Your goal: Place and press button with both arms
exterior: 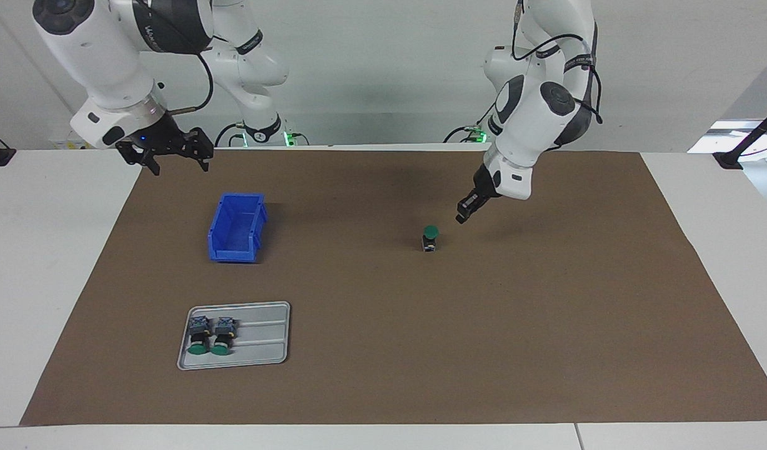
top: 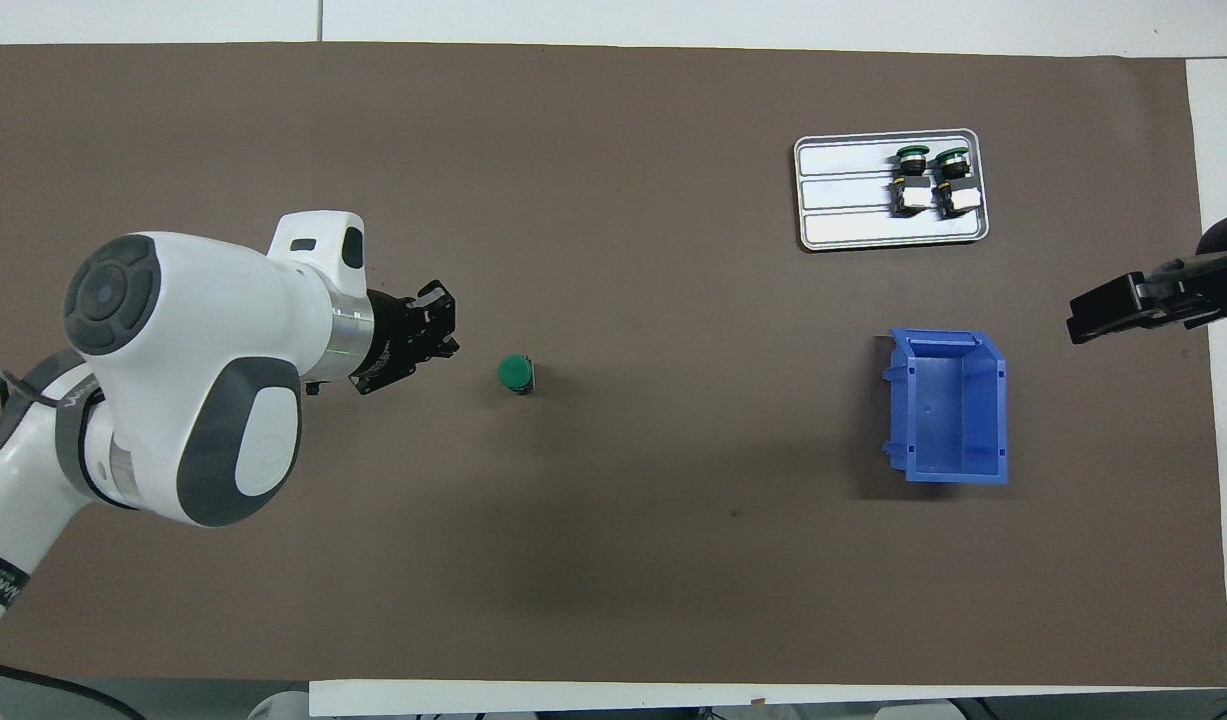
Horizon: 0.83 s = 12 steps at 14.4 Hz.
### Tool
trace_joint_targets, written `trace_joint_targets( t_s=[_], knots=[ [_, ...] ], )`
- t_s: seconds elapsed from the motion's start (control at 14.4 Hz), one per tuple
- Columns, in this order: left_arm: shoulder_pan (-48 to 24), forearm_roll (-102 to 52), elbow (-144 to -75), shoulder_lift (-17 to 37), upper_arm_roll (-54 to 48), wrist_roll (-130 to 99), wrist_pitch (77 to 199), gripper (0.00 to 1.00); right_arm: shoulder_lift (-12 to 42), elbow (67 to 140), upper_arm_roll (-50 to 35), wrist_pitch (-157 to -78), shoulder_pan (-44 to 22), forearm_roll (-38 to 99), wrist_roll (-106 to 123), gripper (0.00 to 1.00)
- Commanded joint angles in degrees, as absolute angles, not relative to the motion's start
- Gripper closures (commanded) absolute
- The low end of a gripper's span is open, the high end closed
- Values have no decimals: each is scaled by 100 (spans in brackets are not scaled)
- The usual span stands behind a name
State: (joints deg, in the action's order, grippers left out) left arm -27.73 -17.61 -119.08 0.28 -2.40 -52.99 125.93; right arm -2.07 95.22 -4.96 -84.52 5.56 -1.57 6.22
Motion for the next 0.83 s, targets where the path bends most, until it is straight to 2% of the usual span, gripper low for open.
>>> trace_joint_targets(
  t_s=[0.0, 0.49, 0.76],
  knots=[
    [-3110, -1258, -11523, 377, -211, -5493, 12366, 96, -308, 9633, -519, -8420, 580, -123, 747, 1],
    [-3348, -756, -11400, 799, -229, -5511, 12559, 97, -308, 9633, -519, -8420, 580, -123, 747, 1],
    [-3480, -747, -11478, 835, -237, -5555, 12638, 97, -308, 9633, -519, -8420, 580, -123, 747, 1]
  ],
)
